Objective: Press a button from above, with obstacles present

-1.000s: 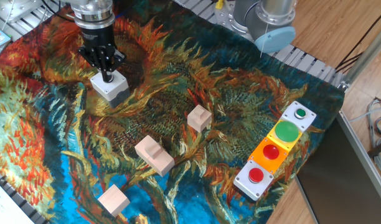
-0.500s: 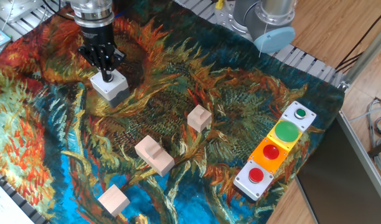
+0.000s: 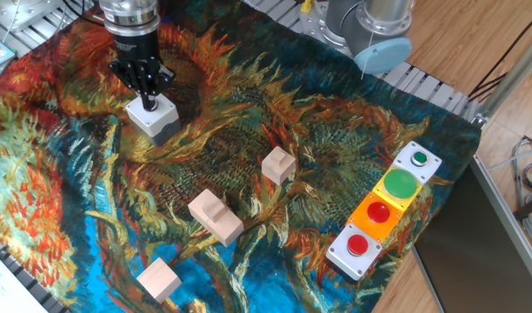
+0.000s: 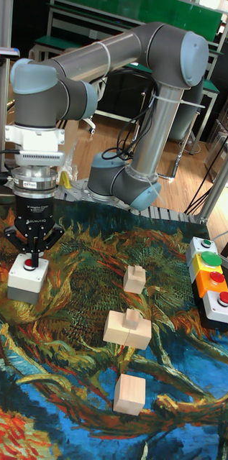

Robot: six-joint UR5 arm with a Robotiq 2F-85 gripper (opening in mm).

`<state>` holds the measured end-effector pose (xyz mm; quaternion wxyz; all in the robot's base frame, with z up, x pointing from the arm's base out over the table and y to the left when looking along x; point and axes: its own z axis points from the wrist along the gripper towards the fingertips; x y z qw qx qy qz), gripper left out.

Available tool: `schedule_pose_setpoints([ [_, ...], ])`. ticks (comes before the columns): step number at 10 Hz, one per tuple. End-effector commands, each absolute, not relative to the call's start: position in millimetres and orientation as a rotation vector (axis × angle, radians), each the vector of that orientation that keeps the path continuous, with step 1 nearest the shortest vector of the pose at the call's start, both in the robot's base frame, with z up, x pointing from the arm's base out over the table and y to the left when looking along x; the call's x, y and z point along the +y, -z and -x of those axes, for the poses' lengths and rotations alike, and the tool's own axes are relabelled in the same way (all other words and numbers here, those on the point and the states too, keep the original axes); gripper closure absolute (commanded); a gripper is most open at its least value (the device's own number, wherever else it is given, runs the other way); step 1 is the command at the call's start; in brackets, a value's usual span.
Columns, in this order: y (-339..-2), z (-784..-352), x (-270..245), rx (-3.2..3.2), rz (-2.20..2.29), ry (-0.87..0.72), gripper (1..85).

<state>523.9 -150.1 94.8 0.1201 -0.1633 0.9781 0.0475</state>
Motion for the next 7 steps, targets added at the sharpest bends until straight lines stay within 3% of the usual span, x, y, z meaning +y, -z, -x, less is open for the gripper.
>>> schedule_pose_setpoints([
  [1,-99.7,-525.3,-152.7,2.846,0.472,-0.16,82.0],
  [7,-97.7,-529.8,-150.5,2.829,0.478,-0.183,81.7],
])
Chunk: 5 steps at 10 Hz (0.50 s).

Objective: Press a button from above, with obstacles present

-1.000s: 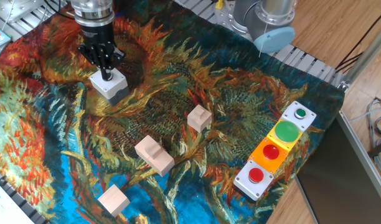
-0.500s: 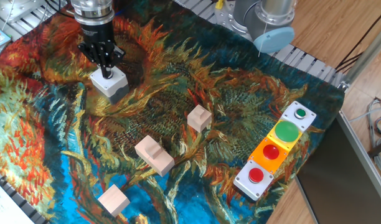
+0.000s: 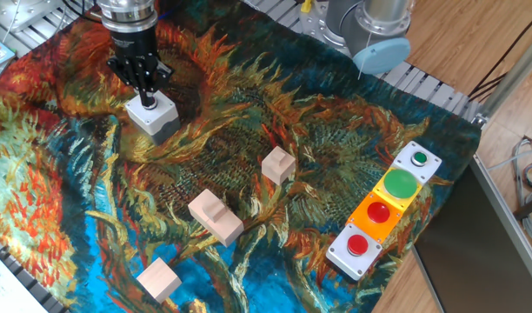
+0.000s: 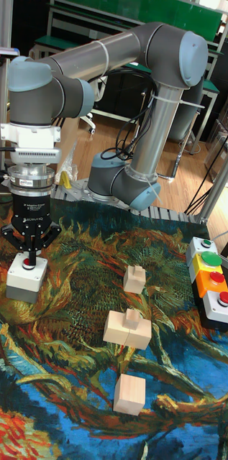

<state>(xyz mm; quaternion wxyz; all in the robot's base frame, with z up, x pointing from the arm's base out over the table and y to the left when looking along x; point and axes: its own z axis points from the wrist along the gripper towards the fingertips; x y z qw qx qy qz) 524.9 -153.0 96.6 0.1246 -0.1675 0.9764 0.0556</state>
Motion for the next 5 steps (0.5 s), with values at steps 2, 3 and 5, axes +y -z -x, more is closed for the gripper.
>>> schedule_pose_setpoints([
  [2,-95.7,-531.7,-147.8,2.826,0.472,-0.184,81.3],
  [3,-95.4,-531.4,-147.8,2.825,0.472,-0.186,81.3],
  [5,-92.9,-528.1,-151.1,2.822,0.476,-0.198,81.3],
])
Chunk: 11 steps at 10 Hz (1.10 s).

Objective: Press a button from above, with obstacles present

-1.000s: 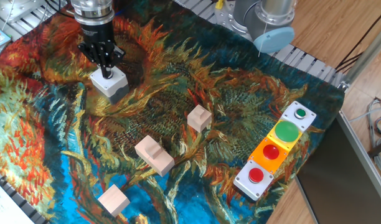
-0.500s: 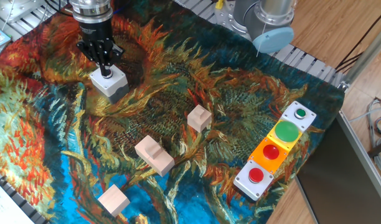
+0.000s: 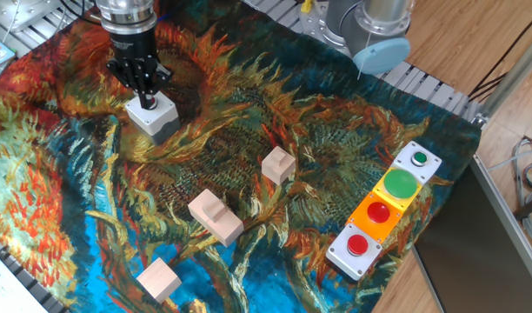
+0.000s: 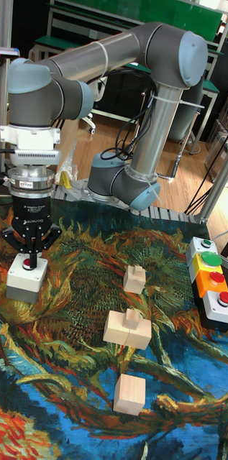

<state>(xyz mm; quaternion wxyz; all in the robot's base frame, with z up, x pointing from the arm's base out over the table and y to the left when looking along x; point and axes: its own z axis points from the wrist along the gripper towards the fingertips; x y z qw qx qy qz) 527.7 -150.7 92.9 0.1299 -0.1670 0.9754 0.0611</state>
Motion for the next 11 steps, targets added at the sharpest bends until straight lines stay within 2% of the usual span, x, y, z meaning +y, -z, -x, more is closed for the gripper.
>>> schedule_pose_setpoints([
  [1,-94.1,-525.8,-154.1,2.817,0.478,-0.21,80.7],
  [3,-101.9,-516.6,-165.4,2.825,0.497,-0.259,78.7],
  [11,-107.5,-527.8,-147.1,2.877,0.495,-0.132,77.3],
])
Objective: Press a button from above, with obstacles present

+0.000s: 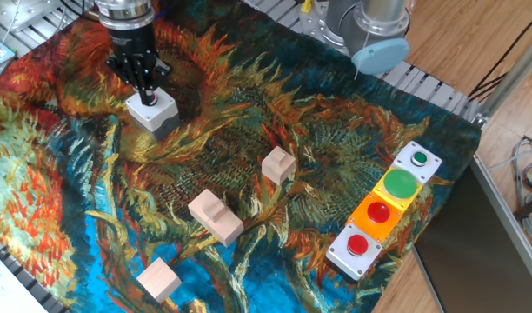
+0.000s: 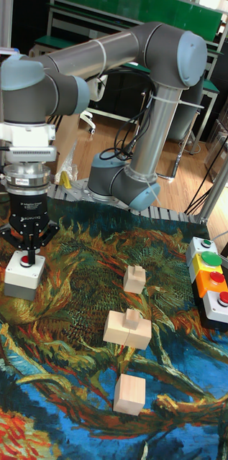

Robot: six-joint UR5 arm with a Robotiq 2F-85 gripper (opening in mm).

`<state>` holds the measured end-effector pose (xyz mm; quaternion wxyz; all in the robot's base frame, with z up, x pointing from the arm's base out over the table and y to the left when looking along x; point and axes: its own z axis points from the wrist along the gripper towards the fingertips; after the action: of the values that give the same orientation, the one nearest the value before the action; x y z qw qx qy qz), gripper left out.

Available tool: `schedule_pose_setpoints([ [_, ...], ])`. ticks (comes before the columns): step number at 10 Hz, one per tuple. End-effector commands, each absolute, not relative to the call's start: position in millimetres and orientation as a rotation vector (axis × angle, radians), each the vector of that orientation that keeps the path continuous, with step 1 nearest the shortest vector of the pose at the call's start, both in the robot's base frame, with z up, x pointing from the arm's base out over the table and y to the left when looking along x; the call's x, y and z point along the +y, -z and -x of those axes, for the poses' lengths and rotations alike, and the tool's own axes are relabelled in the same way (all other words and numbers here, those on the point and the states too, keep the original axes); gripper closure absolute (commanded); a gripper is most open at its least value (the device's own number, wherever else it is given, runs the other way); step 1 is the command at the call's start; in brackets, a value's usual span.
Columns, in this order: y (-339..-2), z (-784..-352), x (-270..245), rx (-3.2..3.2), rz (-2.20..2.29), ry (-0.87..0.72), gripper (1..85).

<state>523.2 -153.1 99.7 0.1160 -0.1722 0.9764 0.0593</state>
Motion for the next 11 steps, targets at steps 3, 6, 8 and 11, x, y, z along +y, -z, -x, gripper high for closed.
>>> schedule_pose_setpoints([
  [3,-117.8,-529.5,-151.3,2.901,0.49,-0.076,77.7],
  [6,-117.1,-519.9,-165.2,2.951,0.486,-0.014,84.3],
  [8,-117.3,-518.7,-158.5,2.952,0.478,-0.054,84.3],
  [11,-109.7,-534.2,-101.0,2.955,0.464,-0.039,84.3],
])
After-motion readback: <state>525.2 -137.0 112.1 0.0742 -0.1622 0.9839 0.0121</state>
